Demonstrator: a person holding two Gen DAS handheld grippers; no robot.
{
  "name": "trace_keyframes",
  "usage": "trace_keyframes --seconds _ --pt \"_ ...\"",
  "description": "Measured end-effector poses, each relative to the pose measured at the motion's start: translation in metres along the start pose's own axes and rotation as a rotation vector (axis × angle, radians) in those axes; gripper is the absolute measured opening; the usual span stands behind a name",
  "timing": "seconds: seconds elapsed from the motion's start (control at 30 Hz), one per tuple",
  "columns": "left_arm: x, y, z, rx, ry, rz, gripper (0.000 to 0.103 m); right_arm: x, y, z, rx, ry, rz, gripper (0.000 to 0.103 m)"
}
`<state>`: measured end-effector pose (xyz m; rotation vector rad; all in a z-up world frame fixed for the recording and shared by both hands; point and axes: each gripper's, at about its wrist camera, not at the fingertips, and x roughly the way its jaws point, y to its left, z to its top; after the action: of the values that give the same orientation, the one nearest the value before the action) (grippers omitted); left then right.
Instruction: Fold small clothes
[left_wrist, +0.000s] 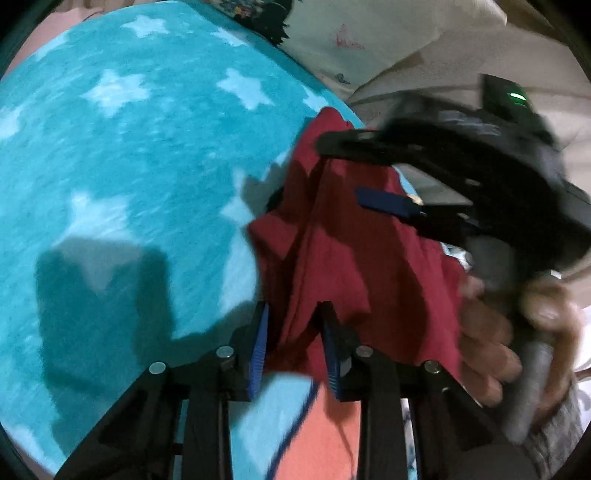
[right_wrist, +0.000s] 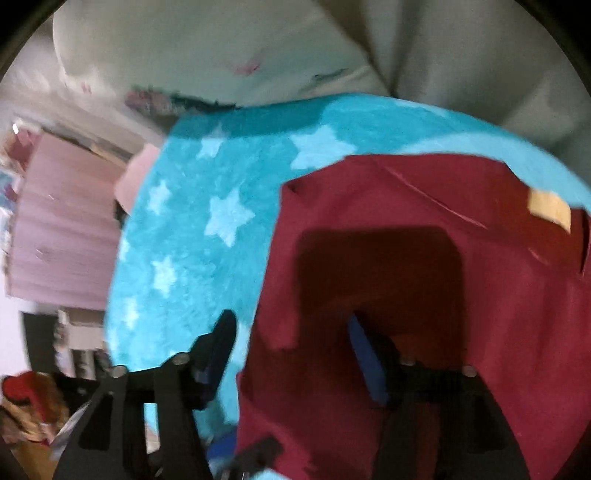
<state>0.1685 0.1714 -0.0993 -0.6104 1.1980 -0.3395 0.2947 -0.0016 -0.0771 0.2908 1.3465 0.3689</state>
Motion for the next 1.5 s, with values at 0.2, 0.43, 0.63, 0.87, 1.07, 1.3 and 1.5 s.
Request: trace_keyframes --seconds 0.2,0.43,0.63,0.87,1.07,1.3,1.5 --pt "-0.061 0.032 -0.017 -0.064 -0.074 0.059 0.027 0.030 0.039 -0.016 -0.228 -0.013 -0.304 0.079" --pt "-0.086 0.055 -0.025 -0.169 -0.138 0.127 0.027 0.041 0.052 -0.043 -0.337 -0.121 -0.462 0.064" --pt "-0.099 0.045 -0.039 -0.176 -0.164 0.160 0.027 0.001 0.019 -0.041 -0.240 -0.158 -0.291 0.023" --pt "-0.104 0.009 -0.063 -0.100 -0.167 0.198 0.027 -0.052 -0.005 -0.041 -0.104 -0.258 -0.060 0.020" --pt "-0.102 -0.015 -0.083 -0.079 -0.143 0.174 0.027 -0.123 -0.077 -0.068 0.038 -0.363 0.057 0.018" --pt "-0.078 -0.045 -0.098 -0.022 -0.097 0.159 0.029 -0.166 -0.194 -0.111 0.268 -0.409 0.038 0.015" --pt "-0.050 -0.075 -0.111 0.033 -0.043 0.130 0.029 -0.161 -0.252 -0.140 0.406 -0.399 0.046 0.013"
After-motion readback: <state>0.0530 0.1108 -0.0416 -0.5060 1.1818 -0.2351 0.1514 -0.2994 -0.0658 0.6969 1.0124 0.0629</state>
